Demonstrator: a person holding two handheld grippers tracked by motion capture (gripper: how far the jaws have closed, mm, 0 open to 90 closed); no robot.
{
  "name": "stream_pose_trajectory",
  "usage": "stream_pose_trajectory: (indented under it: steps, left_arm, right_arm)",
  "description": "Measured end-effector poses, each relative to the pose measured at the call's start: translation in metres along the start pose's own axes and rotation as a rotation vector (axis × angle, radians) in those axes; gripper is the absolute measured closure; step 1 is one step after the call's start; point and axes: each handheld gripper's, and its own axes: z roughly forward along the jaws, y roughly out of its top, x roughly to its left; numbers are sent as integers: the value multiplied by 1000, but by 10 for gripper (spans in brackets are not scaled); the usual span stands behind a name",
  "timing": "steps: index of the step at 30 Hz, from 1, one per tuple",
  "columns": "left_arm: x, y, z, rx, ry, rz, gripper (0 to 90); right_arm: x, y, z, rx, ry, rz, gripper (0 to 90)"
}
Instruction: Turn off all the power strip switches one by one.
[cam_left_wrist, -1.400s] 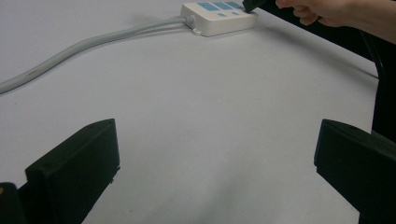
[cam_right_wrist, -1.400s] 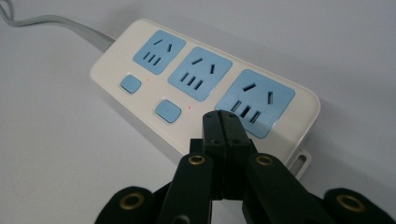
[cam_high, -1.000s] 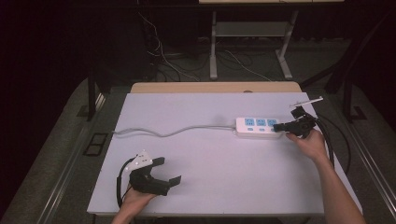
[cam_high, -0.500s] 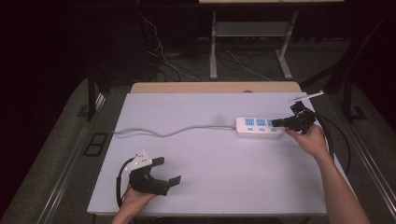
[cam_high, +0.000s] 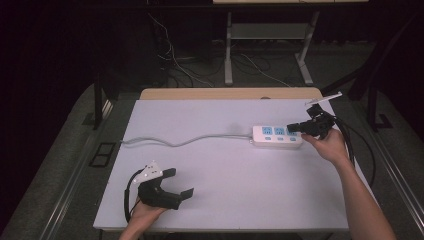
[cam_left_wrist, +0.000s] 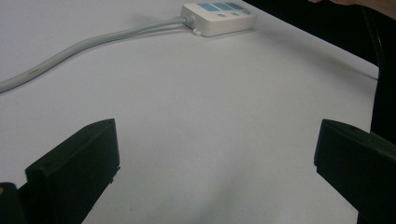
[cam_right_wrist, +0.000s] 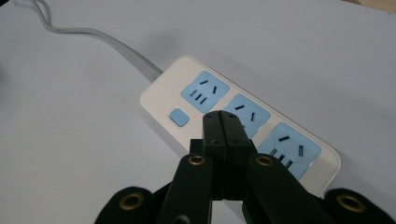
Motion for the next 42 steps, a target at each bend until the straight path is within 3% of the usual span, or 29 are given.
stream_pose_trajectory:
  steps: [32, 42]
  left_arm:
    - [1, 0, -3, -6, 2, 0, 0]
    - [2, 0, -3, -8, 2, 1, 0]
  right_arm:
    - [-3, -2, 36, 53, 27, 26, 900]
    - [-7, -11, 45, 64, 43, 46, 900]
